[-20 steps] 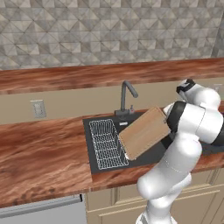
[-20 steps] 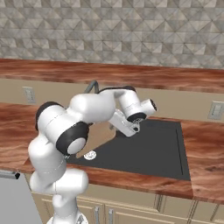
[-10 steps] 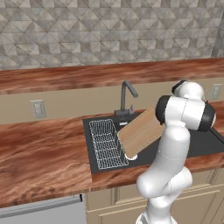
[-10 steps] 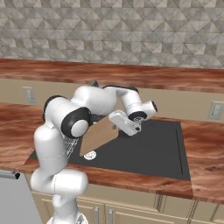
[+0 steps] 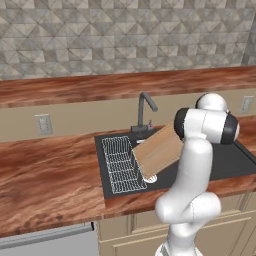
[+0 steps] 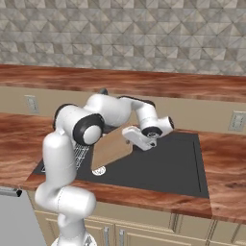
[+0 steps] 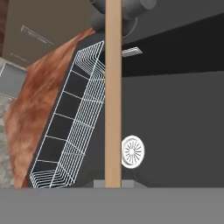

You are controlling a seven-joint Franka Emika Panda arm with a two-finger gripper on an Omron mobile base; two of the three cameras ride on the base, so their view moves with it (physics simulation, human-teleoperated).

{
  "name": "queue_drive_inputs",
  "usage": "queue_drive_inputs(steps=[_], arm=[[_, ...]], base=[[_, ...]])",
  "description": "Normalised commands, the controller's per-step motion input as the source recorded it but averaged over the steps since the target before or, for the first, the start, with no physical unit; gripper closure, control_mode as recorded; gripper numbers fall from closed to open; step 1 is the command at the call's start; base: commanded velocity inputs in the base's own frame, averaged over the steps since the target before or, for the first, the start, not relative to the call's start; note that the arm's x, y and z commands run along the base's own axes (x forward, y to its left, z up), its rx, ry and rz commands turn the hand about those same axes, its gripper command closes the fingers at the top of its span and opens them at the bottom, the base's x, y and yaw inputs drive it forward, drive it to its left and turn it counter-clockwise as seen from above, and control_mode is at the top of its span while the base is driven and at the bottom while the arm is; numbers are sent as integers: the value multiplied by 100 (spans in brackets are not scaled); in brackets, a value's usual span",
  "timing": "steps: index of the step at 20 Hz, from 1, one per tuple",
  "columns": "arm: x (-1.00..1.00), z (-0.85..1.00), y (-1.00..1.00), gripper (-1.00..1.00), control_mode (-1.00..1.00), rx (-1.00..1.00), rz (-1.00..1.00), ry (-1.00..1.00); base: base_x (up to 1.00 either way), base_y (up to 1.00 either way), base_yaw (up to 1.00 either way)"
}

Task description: Move the cutting board and knife to the sink. Then move spray from the cabinet to the counter.

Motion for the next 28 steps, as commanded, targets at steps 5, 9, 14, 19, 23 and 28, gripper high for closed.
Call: queue_drive_inputs(steps=[5, 9, 14, 19, 23, 28], arm=[[19, -40, 13, 100, -100, 0, 0, -11], [23, -35, 14, 100, -100, 0, 0, -11], [18, -36, 2, 100, -100, 1, 0, -2], [0, -21, -4, 100, -100, 1, 0, 4], [-21, 0, 1, 100, -100, 1, 0, 19], [-46, 0, 0, 100, -100, 4, 0, 17]], base=[[0, 0, 0], [0, 0, 0], [0, 0, 0], [0, 0, 0], [0, 0, 0], [0, 0, 0]])
